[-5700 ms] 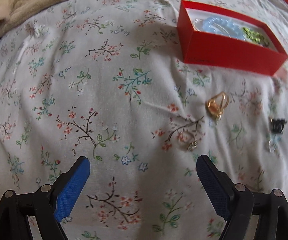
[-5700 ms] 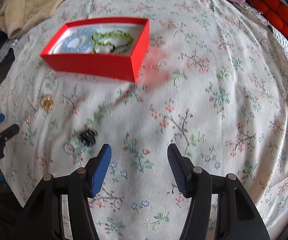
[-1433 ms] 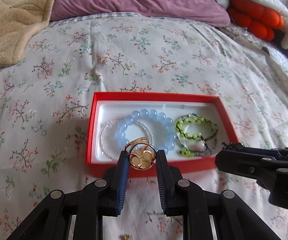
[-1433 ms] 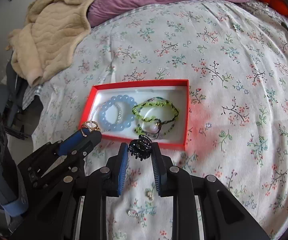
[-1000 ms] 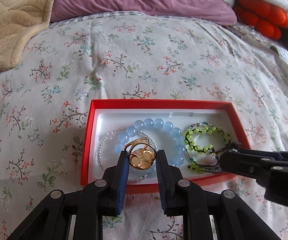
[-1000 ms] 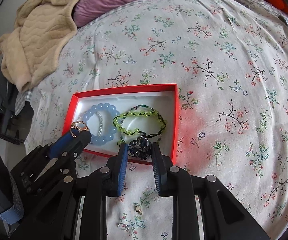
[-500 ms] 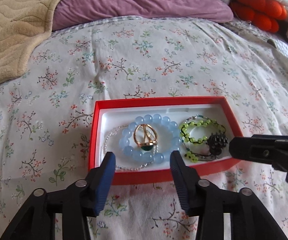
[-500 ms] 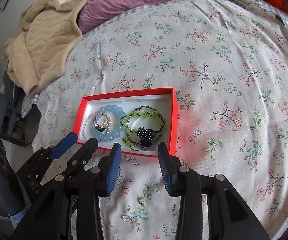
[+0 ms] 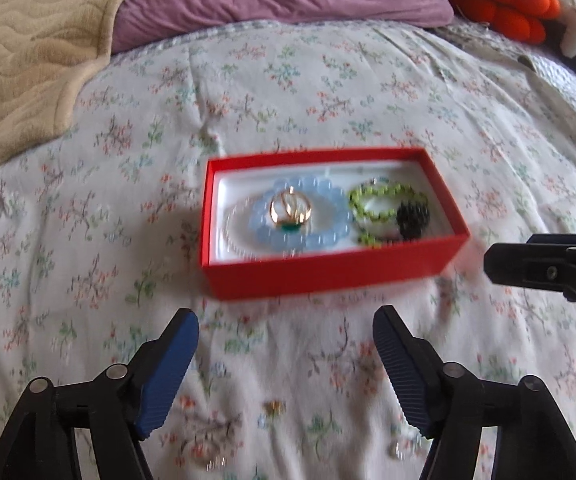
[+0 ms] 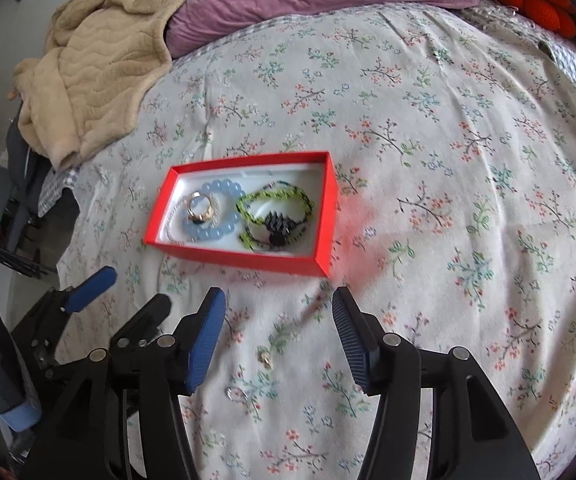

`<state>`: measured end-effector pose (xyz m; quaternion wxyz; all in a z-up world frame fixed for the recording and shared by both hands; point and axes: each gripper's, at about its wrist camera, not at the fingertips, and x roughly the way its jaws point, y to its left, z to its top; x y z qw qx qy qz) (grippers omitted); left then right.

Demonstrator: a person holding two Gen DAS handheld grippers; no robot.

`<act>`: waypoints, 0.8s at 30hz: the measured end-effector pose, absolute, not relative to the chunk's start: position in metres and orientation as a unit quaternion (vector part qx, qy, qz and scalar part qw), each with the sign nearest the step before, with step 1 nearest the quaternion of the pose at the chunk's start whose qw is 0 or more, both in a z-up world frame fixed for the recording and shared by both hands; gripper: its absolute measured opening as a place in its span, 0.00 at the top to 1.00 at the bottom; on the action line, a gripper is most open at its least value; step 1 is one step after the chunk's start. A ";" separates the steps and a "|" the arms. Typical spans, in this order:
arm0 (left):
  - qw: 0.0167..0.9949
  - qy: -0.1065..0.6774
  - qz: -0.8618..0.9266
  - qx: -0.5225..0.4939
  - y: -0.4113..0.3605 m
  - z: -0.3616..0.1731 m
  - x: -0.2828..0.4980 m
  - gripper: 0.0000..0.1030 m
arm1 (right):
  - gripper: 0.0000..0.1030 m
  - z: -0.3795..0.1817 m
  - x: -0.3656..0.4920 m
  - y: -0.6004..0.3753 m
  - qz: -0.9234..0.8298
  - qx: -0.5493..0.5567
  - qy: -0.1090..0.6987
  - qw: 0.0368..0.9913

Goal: Organize jewelry
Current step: 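Withdraw both grippers from the red box toward the remaining jewelry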

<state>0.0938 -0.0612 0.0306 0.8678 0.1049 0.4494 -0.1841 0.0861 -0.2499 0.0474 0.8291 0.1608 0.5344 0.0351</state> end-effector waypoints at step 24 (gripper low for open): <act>0.836 0.520 -0.159 0.078 0.035 -0.020 0.048 0.19 | 0.42 -0.017 0.013 -0.214 0.046 -0.012 0.604 0.795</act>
